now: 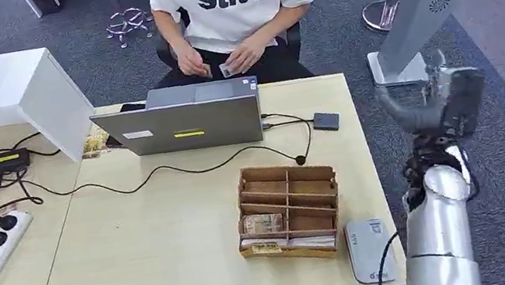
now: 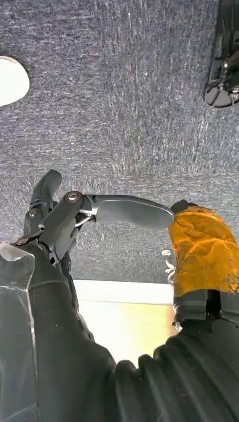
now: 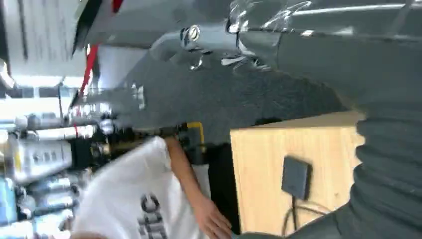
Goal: Pass the card to the sensor for recognition and then transmit it.
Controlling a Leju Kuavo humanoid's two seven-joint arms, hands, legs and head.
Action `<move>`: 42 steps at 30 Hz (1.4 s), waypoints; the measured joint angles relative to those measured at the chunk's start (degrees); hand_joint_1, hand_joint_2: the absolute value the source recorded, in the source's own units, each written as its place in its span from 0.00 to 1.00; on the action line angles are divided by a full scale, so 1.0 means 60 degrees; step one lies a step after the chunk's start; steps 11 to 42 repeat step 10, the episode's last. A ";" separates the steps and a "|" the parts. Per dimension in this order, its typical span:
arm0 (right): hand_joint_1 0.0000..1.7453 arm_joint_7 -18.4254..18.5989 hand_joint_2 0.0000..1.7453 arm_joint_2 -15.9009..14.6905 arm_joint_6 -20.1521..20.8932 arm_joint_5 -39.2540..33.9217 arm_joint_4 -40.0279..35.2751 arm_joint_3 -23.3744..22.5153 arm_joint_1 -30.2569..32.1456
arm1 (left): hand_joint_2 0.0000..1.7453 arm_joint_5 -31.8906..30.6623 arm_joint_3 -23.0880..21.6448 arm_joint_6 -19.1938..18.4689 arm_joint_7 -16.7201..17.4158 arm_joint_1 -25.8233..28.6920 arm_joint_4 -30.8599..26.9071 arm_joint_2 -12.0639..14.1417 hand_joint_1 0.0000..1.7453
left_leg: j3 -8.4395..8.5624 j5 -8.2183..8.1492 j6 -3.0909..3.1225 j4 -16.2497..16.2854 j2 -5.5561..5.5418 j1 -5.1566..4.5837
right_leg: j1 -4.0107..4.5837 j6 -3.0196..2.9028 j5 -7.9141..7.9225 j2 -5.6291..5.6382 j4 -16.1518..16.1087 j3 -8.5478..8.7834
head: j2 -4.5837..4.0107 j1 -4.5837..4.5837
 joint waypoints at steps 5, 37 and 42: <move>0.00 -0.1698 1.00 -0.1611 -0.0354 -0.0591 0.3307 -0.3479 0.1156 | 1.00 0.0222 0.0000 0.0099 -0.0095 0.0035 0.0000 -0.0135 0.00 | -0.0004 -0.0022 0.0035 -0.0002 -0.0104 -0.0004 | 0.0007 0.0030 -0.0021 -0.0106 -0.0036 0.0068 | 0.0000 0.0015; 0.00 -0.1150 1.00 -0.2469 -0.0630 -0.0450 0.6777 -0.5525 0.2782 | 1.00 0.0401 0.0000 0.0270 -0.0095 0.0002 0.0000 -0.0317 0.00 | -0.0006 -0.0057 0.0061 -0.0005 -0.0078 -0.0015 | 0.0003 0.0051 -0.0040 -0.0083 -0.0041 0.0064 | 0.0000 0.0004; 0.00 -0.1150 1.00 -0.2469 -0.0630 -0.0450 0.6777 -0.5525 0.2782 | 1.00 0.0401 0.0000 0.0270 -0.0095 0.0002 0.0000 -0.0317 0.00 | -0.0006 -0.0057 0.0061 -0.0005 -0.0078 -0.0015 | 0.0003 0.0051 -0.0040 -0.0083 -0.0041 0.0064 | 0.0000 0.0004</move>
